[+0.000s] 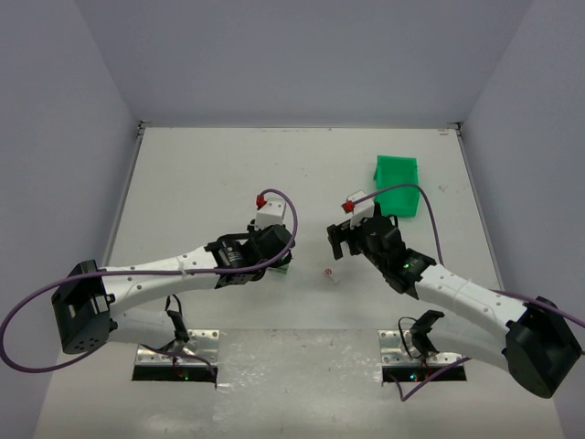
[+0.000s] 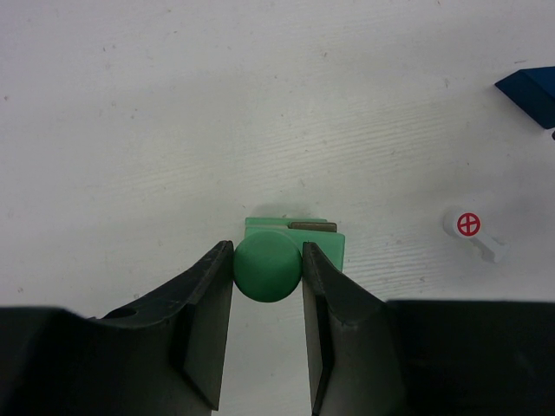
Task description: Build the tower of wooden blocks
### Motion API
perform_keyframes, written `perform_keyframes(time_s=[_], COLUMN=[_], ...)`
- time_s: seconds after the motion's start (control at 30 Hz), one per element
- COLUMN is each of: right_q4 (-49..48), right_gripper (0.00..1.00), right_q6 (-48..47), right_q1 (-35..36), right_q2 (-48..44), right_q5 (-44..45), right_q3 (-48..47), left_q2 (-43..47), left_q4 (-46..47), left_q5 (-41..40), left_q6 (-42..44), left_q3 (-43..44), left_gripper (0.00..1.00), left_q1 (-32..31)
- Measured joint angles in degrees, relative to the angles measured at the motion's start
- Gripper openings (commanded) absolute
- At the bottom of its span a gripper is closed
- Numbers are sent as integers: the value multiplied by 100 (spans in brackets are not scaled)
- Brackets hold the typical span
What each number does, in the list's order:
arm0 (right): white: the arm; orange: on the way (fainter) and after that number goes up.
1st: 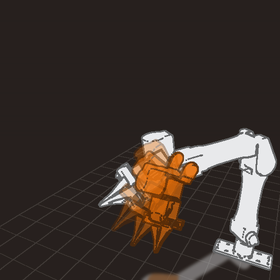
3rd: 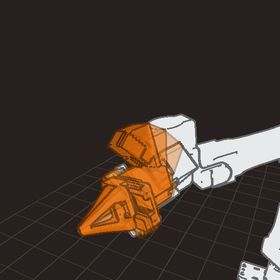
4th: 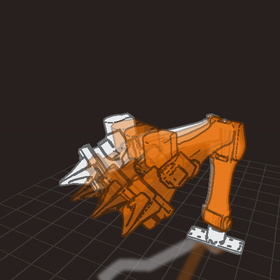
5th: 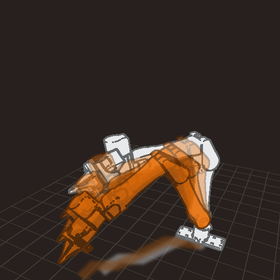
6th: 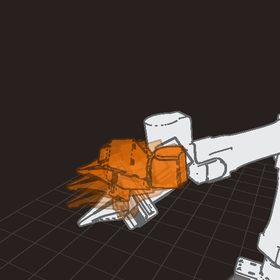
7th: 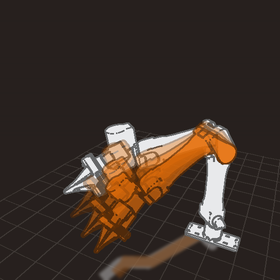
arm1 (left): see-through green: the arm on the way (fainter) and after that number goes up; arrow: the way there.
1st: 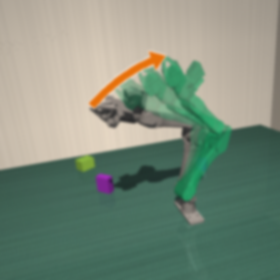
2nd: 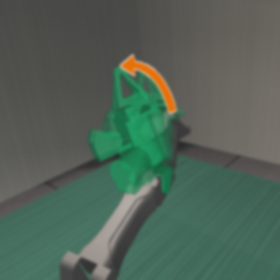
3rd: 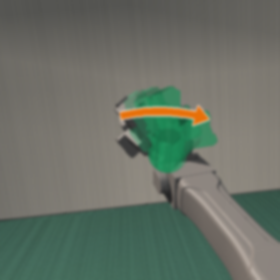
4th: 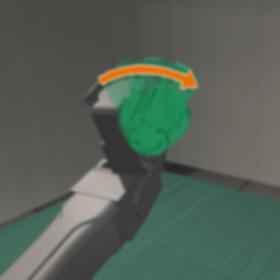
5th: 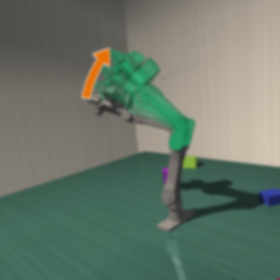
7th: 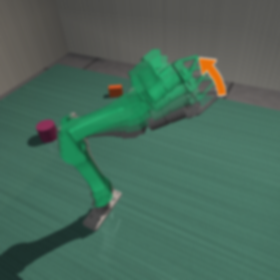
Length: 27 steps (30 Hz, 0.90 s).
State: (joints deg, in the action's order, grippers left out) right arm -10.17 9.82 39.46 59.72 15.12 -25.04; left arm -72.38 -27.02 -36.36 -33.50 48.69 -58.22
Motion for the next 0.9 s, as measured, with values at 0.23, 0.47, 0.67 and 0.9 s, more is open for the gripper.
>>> perform_keyframes(time_s=[0.23,0.47,0.67,0.9], right_q4=[2,2,2,4], right_gripper=[99,99,99,99], right_q6=[-17,-17,-17,-19], right_q1=[0,0,0,0], right_q2=[0,0,0,0], right_q5=[34,85,95,95], right_q3=[0,0,0,0], left_q2=[0,0,0,0], left_q4=[3,5,6,8], left_q5=[3,16,20,37], left_q6=[0,0,-2,-22], left_q3=[0,0,0,0], left_gripper=[22,32,39,45], left_q1=[0,0,-2,-1])
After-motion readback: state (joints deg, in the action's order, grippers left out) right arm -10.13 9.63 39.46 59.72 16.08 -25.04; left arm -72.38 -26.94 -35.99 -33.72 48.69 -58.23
